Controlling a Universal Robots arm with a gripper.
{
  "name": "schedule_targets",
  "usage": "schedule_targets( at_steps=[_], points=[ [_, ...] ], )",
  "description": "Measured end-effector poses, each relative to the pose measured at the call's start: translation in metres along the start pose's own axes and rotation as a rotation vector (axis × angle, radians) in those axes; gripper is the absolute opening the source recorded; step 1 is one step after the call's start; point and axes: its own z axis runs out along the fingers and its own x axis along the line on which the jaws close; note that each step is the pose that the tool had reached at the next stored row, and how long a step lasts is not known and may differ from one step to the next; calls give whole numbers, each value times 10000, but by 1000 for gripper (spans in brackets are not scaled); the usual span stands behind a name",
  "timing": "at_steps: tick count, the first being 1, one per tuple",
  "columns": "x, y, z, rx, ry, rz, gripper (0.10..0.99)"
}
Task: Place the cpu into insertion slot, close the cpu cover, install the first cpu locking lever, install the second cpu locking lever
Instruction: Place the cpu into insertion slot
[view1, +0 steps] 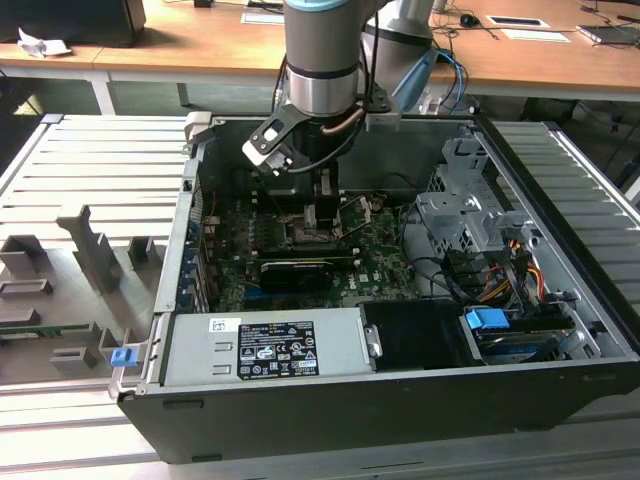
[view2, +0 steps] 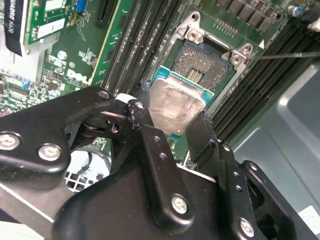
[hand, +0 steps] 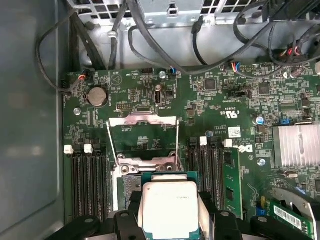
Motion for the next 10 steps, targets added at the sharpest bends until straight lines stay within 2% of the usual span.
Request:
schedule_targets(
  at_steps=[3, 6, 10],
  points=[
    [16, -9, 39, 6, 38, -314, 525],
    [54, -28, 68, 5, 39, -308, 525],
    [58, -61, 88, 4, 25, -145, 525]
  ],
)
